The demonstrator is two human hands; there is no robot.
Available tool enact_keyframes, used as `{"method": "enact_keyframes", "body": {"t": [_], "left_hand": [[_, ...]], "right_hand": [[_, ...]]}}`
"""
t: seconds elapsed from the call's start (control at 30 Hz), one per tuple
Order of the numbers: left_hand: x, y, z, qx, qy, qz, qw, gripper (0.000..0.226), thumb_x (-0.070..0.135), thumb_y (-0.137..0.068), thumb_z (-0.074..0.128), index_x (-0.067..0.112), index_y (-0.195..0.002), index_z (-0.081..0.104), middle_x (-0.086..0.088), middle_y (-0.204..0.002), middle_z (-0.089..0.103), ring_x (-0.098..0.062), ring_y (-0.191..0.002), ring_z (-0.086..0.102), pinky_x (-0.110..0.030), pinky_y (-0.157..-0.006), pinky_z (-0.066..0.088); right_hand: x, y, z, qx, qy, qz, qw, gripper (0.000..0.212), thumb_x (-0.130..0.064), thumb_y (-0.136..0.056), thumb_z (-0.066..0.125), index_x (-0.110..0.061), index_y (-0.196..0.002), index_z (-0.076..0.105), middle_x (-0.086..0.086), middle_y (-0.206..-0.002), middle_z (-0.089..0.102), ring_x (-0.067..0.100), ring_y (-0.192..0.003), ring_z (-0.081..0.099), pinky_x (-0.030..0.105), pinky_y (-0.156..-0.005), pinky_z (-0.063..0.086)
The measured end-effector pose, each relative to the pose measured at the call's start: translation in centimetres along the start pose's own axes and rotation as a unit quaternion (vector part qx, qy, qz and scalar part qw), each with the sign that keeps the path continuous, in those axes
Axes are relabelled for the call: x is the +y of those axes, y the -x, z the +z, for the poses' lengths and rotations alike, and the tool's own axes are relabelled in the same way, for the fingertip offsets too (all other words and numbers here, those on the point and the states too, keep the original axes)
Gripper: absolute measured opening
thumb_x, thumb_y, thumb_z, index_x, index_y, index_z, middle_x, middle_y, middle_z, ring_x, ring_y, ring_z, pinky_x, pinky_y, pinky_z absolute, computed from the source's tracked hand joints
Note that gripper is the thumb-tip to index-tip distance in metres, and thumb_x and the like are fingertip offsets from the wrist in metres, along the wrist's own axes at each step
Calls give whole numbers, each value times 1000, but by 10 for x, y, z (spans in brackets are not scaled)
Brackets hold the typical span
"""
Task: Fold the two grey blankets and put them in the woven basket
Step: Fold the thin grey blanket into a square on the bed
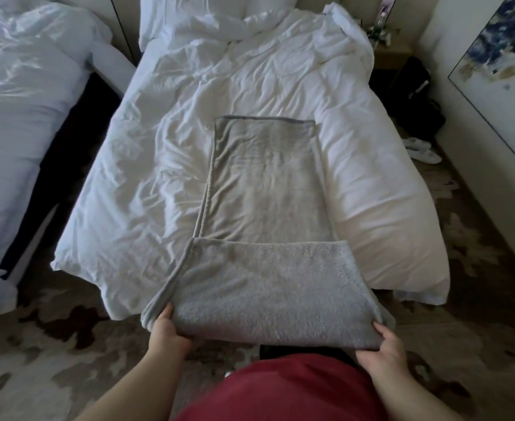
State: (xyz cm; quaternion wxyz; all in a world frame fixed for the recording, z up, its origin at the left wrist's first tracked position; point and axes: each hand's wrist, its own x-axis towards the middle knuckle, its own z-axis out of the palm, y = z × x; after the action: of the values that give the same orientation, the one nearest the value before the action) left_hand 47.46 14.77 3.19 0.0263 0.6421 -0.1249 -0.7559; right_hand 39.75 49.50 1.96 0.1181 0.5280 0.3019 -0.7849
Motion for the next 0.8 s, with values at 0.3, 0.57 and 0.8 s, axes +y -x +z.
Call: {"method": "enact_keyframes", "body": {"t": [0.3, 0.57, 0.8], "left_hand": [[31, 13, 75, -72, 58, 36, 995, 43, 27, -81, 68, 14, -120, 57, -9, -120, 62, -30, -93, 62, -42, -69, 51], [86, -5, 198, -268, 127, 118, 948, 56, 38, -91, 57, 13, -139, 43, -10, -136, 51, -27, -131, 45, -45, -107, 37], [77, -82, 222, -80, 3, 98, 992, 44, 28, -99, 46, 19, -142, 41, -8, -149, 38, -25, -137, 37, -41, -106, 35]], "right_hand": [[-42, 3, 89, -42, -28, -58, 997, 11, -13, -88, 58, -15, -92, 68, 10, -84, 72, 28, -81, 66, 42, -66, 50], [-92, -37, 224, -166, -101, -92, 977, 14, -12, -95, 50, -6, -101, 61, 11, -98, 65, 23, -97, 64, 34, -92, 52], [-77, -115, 260, -64, 46, 7, 997, 18, -13, -96, 45, -6, -84, 57, 4, -85, 60, 18, -81, 61, 30, -75, 50]]}}
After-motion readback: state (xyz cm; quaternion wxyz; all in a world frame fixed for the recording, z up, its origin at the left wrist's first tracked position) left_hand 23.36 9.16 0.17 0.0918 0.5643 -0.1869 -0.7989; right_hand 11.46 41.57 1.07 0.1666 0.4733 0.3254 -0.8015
